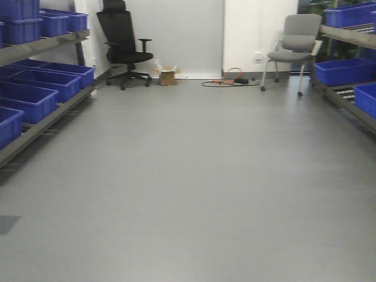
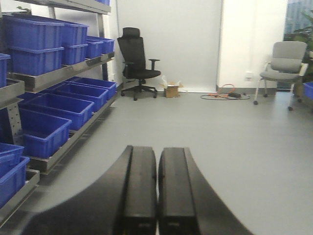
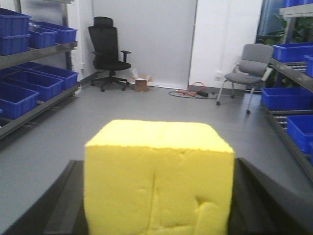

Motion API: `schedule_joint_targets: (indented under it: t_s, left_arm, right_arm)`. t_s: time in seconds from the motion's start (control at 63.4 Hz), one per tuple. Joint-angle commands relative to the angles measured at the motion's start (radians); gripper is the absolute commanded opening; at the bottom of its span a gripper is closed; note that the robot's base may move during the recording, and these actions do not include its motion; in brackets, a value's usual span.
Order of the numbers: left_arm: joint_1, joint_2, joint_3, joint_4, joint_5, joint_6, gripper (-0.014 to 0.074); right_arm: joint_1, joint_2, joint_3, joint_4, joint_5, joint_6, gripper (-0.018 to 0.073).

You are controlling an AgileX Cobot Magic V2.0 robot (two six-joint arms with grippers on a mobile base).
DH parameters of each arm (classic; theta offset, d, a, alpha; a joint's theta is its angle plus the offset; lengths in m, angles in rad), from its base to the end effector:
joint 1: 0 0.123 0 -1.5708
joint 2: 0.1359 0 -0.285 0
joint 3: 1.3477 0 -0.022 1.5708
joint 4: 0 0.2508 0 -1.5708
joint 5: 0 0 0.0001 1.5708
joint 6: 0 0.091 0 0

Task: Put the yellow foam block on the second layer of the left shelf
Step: 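Turn the base and drive along the aisle of bin shelves, then approach the shelf rack and align with the second-layer blue bin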

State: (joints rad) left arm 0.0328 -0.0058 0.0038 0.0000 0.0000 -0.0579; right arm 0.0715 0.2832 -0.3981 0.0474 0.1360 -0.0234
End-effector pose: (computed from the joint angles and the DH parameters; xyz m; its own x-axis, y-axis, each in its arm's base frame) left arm 0.0559 0.0018 0.2122 0.0908 -0.0549 -0.9944 -0.0276 0.9980 -0.0576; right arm 0.0715 0.0057 0.3168 0.0642 0.0282 -0.9975 -0.0794 0.9966 0.0231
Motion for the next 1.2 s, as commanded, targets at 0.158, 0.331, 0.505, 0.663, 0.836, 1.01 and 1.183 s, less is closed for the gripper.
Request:
schedule_joint_targets:
  t_s: [0.158, 0.331, 0.505, 0.663, 0.836, 1.01, 1.183]
  left_arm:
    - [0.001, -0.017, 0.028, -0.006, -0.082, -0.003, 0.0124]
    - [0.001, -0.017, 0.028, -0.006, -0.082, -0.003, 0.0124]
    - [0.001, -0.017, 0.028, -0.006, -0.082, -0.003, 0.0124]
    - [0.001, -0.017, 0.028, -0.006, -0.082, -0.003, 0.0124]
    - [0.001, -0.017, 0.028, -0.006, -0.082, -0.003, 0.0124]
    - [0.001, -0.017, 0.028, -0.006, -0.082, -0.003, 0.0124]
    - [0.001, -0.017, 0.028, -0.006, -0.082, -0.003, 0.0124]
  right_arm:
    - [-0.006, 0.007, -0.029, 0.001, -0.087, -0.009, 0.0529]
    - [-0.006, 0.007, -0.029, 0.001, -0.087, -0.009, 0.0529]
    - [-0.006, 0.007, -0.029, 0.001, -0.087, -0.009, 0.0529]
    - [-0.006, 0.007, -0.029, 0.001, -0.087, -0.009, 0.0529]
    - [-0.006, 0.007, -0.029, 0.001, -0.087, -0.009, 0.0529]
    - [-0.006, 0.007, -0.029, 0.001, -0.087, -0.009, 0.0529]
    - [-0.006, 0.007, -0.029, 0.001, -0.087, -0.009, 0.0529]
